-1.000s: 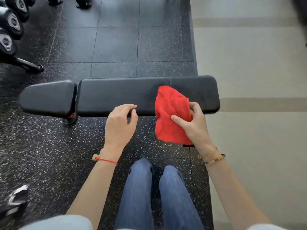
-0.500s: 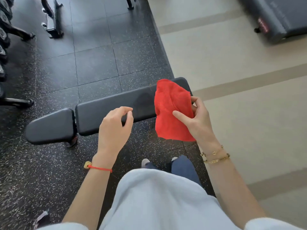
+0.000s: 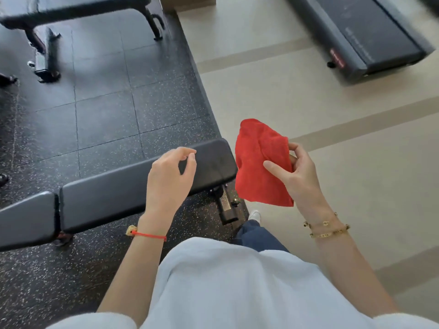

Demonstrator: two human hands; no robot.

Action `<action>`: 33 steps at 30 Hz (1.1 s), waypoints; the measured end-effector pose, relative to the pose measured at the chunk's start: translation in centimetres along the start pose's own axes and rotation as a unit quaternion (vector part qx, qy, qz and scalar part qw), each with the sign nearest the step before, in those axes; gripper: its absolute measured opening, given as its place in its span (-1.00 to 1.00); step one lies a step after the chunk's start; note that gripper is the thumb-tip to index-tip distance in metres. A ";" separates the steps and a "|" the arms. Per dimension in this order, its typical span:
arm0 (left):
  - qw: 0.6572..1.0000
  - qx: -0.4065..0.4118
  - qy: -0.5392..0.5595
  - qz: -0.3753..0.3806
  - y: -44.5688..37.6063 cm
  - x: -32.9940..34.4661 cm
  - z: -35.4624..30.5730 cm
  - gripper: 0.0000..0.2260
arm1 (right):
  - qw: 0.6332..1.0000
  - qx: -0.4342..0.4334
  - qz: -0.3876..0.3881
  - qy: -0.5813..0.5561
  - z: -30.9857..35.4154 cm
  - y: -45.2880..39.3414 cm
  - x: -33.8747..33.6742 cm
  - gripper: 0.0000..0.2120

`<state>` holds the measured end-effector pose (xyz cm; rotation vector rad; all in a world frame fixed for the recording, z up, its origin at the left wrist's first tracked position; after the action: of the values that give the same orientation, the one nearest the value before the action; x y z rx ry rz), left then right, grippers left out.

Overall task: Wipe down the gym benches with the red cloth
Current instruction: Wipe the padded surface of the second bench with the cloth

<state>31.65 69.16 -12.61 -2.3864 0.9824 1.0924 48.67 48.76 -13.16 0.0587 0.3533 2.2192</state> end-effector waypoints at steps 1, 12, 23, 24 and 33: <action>1.000 -0.005 0.007 -0.007 -0.8 1.0 -1.2 -0.83 | 1.000 -0.003 0.001 0.003 0.3 -1.0 -1.7 -0.55; 0.999 -0.022 0.012 -0.028 -7.3 8.3 -9.0 -0.84 | 1.000 -0.009 0.017 -0.007 2.1 -10.3 -12.0 -0.56; 0.999 -0.034 0.018 -0.037 -18.3 12.1 -12.2 -0.82 | 0.999 0.005 0.046 -0.014 4.0 -22.3 -14.0 -0.56; 0.998 -0.038 0.018 -0.037 -19.7 12.4 -12.2 -0.82 | 0.999 0.006 0.050 -0.013 4.2 -23.9 -14.0 -0.56; 0.993 -0.082 0.008 -0.080 -34.1 12.0 -10.3 -0.82 | 0.993 0.007 0.117 -0.015 9.5 -41.7 -10.2 -0.57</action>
<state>66.89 82.15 -14.42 -2.5569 0.7172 1.1349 88.46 67.53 -14.61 0.1463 0.3601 2.4456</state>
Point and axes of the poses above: each hand's wrist, its own y-axis away from the middle knuckle, its own x-axis out of the palm, z = x × y, the point moved 5 cm from there along -y, towards the middle knuckle, and after that the axes turned 6 degrees about z, right-handed, at the moved point
